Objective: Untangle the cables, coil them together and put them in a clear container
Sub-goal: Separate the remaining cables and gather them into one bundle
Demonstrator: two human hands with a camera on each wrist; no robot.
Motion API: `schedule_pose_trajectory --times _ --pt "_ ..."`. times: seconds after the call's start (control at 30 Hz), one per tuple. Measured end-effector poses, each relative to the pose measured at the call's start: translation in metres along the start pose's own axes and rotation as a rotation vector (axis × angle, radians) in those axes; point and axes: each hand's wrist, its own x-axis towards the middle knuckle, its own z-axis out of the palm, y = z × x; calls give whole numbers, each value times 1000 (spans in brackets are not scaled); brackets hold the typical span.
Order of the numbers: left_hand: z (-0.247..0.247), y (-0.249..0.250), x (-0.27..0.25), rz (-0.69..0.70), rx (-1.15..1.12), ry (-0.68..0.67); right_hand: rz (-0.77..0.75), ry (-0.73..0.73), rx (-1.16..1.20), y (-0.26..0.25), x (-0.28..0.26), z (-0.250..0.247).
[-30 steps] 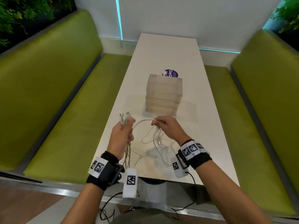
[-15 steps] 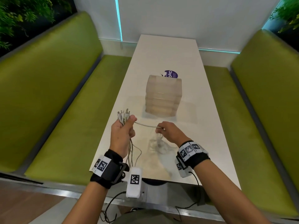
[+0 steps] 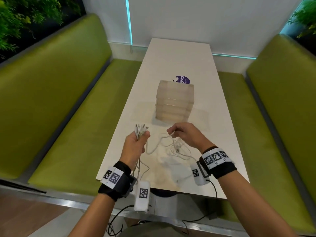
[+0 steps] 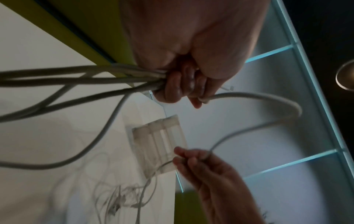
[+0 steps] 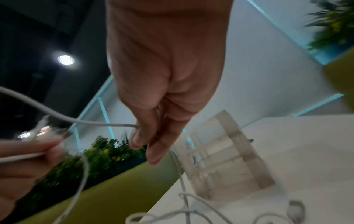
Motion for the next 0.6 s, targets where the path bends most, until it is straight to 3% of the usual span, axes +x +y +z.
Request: schedule_pose_trajectory --times 0.2,0.47,0.6 --pt "30 -5 -3 -21 54 -166 -200 89 -198 -15 2 12" --pt "28 -1 -3 12 -66 -122 -320 2 -348 -20 3 22" --pt "27 -2 -1 70 26 -32 -350 -33 -368 -19 5 33"
